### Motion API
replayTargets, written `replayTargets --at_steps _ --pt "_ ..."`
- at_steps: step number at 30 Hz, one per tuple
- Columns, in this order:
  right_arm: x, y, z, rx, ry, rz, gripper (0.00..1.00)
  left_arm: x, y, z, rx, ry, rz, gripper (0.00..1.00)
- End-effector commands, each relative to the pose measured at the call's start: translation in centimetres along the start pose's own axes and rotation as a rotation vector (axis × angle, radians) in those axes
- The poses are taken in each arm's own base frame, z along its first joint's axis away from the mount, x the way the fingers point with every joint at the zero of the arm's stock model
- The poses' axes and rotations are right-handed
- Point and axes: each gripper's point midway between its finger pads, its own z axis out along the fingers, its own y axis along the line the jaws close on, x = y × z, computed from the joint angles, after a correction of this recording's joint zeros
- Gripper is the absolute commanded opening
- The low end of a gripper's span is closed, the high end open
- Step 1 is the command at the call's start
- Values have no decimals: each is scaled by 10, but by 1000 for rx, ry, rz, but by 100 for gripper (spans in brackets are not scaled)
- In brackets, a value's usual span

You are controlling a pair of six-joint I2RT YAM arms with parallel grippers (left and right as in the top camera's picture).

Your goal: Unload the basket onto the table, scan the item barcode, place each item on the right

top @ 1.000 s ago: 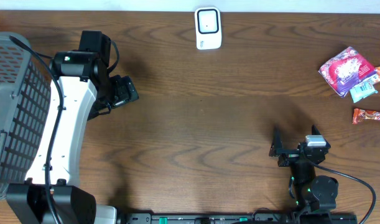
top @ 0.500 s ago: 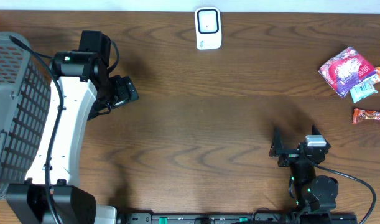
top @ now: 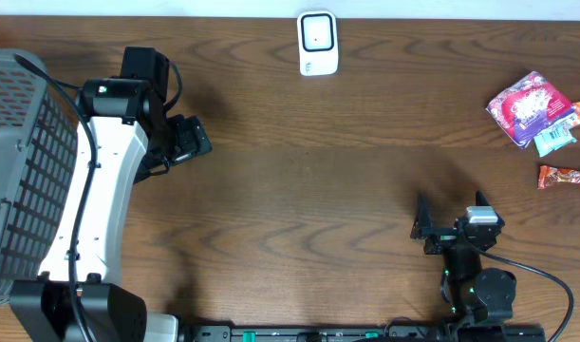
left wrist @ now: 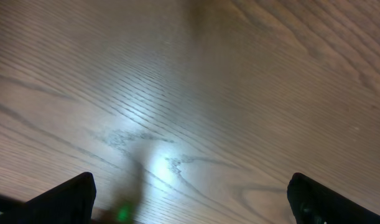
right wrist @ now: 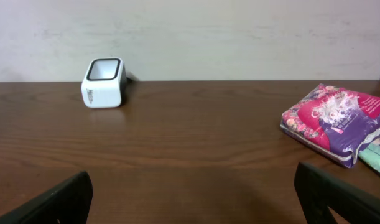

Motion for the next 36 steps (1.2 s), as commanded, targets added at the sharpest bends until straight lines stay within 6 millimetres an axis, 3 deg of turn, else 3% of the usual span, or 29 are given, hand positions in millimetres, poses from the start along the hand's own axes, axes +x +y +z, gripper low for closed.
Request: replayTargets --at_steps 1,8,15,28,32,36 --pt "1 3 0 -15 0 13 99 -6 12 0 -66 -32 19 98" --pt "1 3 0 -14 0 13 99 4 18 3 -62 -52 18 98" --pt "1 3 0 -15 0 13 99 9 22 26 28 -251 41 98" --pt "1 3 0 -15 0 13 99 56 45 62 163 -563 90 98" --pt "1 3 0 -15 0 13 99 70 52 65 188 -620 87 98" --pt "1 3 0 -14 0 13 99 71 60 56 192 -712 69 98"
